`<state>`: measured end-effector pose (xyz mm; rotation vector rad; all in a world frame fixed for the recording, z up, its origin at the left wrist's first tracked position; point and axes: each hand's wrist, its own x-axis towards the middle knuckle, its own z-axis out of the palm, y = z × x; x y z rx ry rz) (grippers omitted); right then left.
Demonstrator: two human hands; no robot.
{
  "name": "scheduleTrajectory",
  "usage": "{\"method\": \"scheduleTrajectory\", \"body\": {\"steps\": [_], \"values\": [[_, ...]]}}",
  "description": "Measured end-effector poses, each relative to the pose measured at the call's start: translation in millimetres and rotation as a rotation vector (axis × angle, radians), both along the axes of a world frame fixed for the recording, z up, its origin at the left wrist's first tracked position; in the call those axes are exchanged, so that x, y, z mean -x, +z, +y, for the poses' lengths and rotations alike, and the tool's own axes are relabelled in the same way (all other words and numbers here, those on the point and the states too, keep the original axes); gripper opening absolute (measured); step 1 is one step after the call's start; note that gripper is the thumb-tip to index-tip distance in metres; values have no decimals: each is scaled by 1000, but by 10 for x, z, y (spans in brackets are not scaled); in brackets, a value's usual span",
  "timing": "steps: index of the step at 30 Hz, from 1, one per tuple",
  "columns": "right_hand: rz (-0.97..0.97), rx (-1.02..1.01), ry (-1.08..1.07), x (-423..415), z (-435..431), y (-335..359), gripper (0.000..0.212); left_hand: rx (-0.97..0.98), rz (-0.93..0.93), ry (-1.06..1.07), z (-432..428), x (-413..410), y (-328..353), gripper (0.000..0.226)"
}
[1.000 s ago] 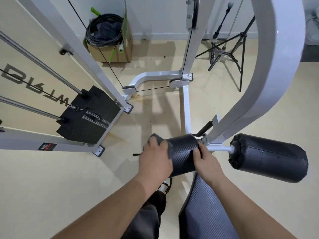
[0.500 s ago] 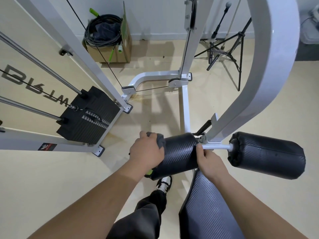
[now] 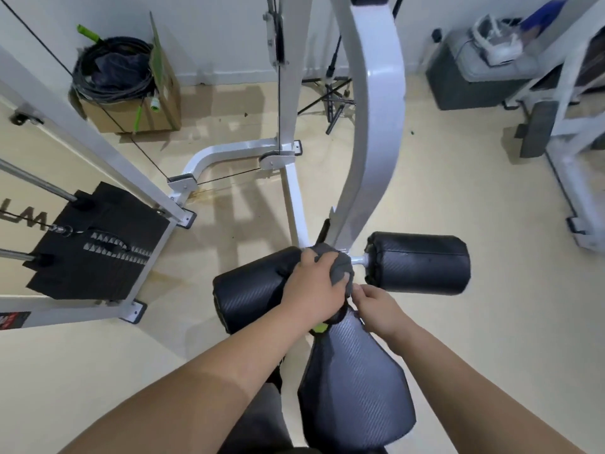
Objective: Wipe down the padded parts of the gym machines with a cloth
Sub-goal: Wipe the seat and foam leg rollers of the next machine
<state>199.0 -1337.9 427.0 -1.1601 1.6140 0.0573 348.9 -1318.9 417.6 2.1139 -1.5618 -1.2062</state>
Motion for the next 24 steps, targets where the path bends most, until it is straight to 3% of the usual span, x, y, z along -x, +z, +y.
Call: {"method": "scheduleTrajectory", "body": {"steps": [4,7,10,14,17,19,22,24], "values": [[1,81,-154,626,-128,165,26,33,122,-119,-245,606,137,52],[32,257,-234,1159,-259,210,15,-18,114,-119,-357,1011,53,54],[166,391,-224,1673,-489,212,29,70,102,-9,-416,1304,-5,53],[207,280,-114,2149,-858,93,57,282,-74,62,-623,1567,-107,56],[128,241,-21,2274,-1057,-43,38,218,-272,-23,-798,1831,-305,61],[140,265,-3,2331,-1145,-144,29,173,-387,59,-912,2026,-414,59],[122,212,-9,2413,-1279,-234,25,135,-376,187,-1066,2425,-347,50],[101,157,-30,2496,-1346,-306,17,177,-333,44,-1091,2789,-306,48]]}}
